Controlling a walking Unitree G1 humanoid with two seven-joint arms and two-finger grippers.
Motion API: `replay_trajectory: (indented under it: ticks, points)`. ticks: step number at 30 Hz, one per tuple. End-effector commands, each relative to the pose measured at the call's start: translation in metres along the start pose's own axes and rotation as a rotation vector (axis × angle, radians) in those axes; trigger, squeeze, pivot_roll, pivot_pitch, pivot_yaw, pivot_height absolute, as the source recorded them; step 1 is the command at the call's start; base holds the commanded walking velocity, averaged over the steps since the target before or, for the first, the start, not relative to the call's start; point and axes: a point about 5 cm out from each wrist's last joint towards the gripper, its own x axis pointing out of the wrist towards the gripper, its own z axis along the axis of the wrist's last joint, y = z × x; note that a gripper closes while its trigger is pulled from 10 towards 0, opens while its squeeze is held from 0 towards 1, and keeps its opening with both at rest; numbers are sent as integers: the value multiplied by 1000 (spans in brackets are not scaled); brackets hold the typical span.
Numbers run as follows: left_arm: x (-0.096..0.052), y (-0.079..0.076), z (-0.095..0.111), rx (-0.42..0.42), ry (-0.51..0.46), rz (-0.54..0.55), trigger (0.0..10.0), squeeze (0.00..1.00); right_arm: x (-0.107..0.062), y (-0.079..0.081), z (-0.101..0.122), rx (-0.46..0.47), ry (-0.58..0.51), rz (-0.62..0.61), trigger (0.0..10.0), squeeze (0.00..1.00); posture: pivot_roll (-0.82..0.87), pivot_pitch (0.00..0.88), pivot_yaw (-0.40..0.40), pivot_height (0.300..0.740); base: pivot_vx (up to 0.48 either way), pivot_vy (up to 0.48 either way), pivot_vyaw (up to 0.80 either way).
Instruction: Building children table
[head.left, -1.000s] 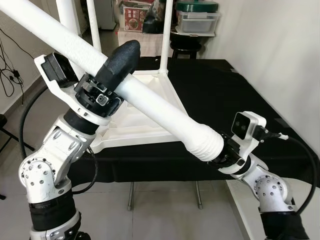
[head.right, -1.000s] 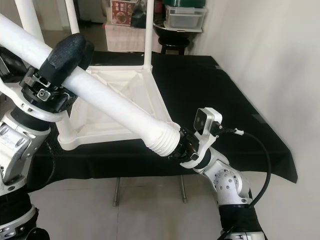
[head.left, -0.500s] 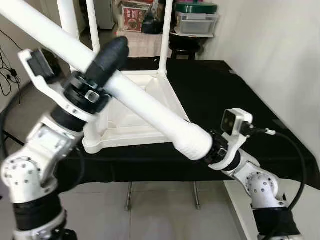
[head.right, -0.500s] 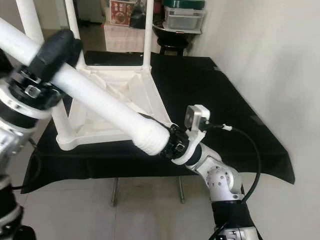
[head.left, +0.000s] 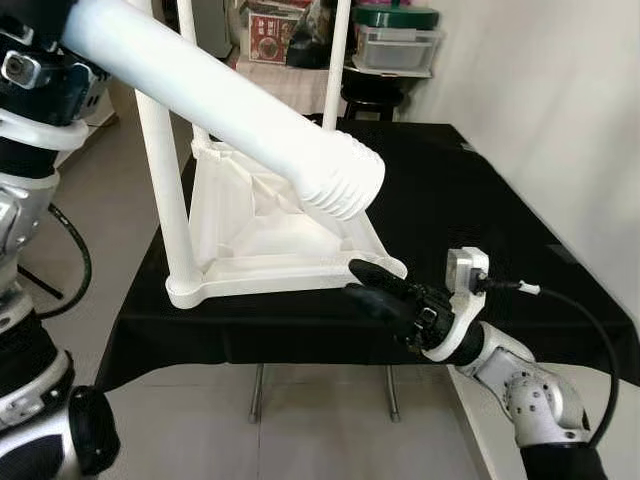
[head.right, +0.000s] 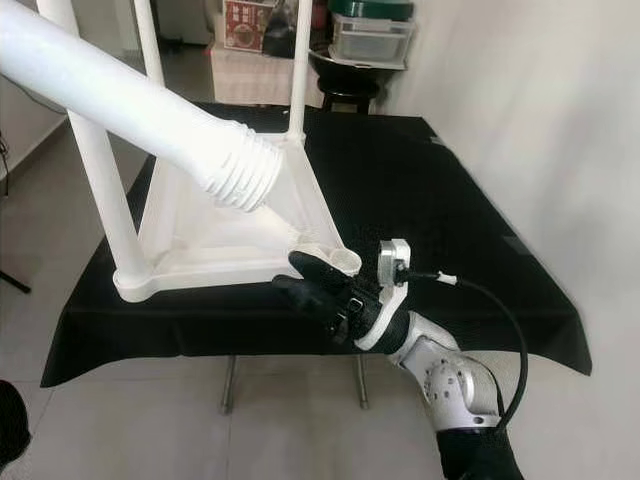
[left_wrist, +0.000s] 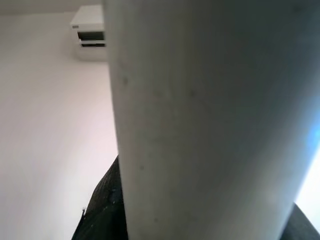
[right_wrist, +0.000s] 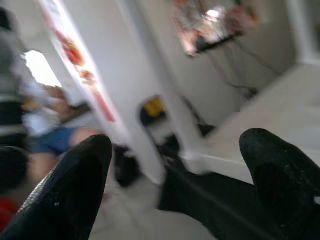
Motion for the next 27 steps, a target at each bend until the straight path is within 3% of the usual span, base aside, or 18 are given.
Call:
replay_trajectory:
  ticks: [1, 2, 3, 5, 6, 8, 10, 13, 16, 17, 18, 24, 25, 26, 27]
  points:
    - [2, 0, -9, 62, 118, -6, 0, 0, -9, -7, 6, -174, 81, -92, 10000, 1000, -249, 0, -79, 740, 0, 0, 0]
    - [2, 0, -9, 62, 118, -6, 0, 0, -9, -7, 6, -174, 81, -92, 10000, 1000, -249, 0, -79, 740, 0, 0, 0]
    - [-2, 7, -21, 117, 242, 43, 0, 0, -17, 3, 17, -302, 189, 9, 10000, 1000, -252, 0, -75, 740, 0, 0, 0]
    - [-3, 9, -25, 138, 282, 62, 0, 0, -20, 8, 20, -335, 229, 47, 10000, 1000, -252, 0, -75, 740, 0, 0, 0]
    - [-6, 14, -34, 176, 357, 88, 0, 0, -25, 15, 25, -383, 315, 117, 10000, 1000, -259, 0, -65, 740, 0, 0, 0]
    - [-6, 14, -34, 176, 357, 88, 0, 0, -25, 15, 25, -383, 315, 117, 10000, 1000, -259, 0, -65, 740, 0, 0, 0]
    - [-14, 22, -55, 231, 502, 121, 0, 0, -32, 24, 36, -477, 467, 221, 10000, 1000, -260, 0, -64, 740, 0, 0, 0]
    - [-17, 26, -64, 240, 553, 129, 0, 0, -33, 28, 42, -499, 499, 255, 10000, 1000, -260, 0, -64, 740, 0, 0, 0]
    - [-32, 36, -91, 279, 694, 141, 0, 0, -13, 46, 59, -527, 467, 406, 10000, 1000, -257, 0, -65, 740, 0, 0, 0]
    - [-32, 36, -91, 279, 694, 141, 0, 0, -13, 46, 59, -527, 467, 406, 10000, 1000, -257, 0, -65, 740, 0, 0, 0]
    - [-42, 41, -105, 305, 754, 139, 0, 0, 7, 48, 55, -562, 463, 433, 10000, 1000, -250, 0, -59, 740, 0, 0, 0]
    - [-51, 45, -120, 319, 798, 123, 0, 0, 34, 43, 47, -603, 439, 384, 10000, 1000, -246, 0, -62, 740, 0, 0, 0]
    - [-53, 45, -126, 316, 805, 117, 0, 0, 44, 40, 45, -604, 434, 353, 10000, 78, -239, 0, -67, 740, 0, 0, 0]
    - [-53, 45, -126, 316, 805, 117, 0, 0, 44, 40, 45, -604, 434, 353, 10000, 78, -239, 0, -67, 740, 0, 0, 0]
    - [-55, 45, -132, 314, 809, 109, 0, 0, 53, 39, 40, -601, 444, 337, 10000, 0, -237, 0, -68, 740, 0, 0, 0]
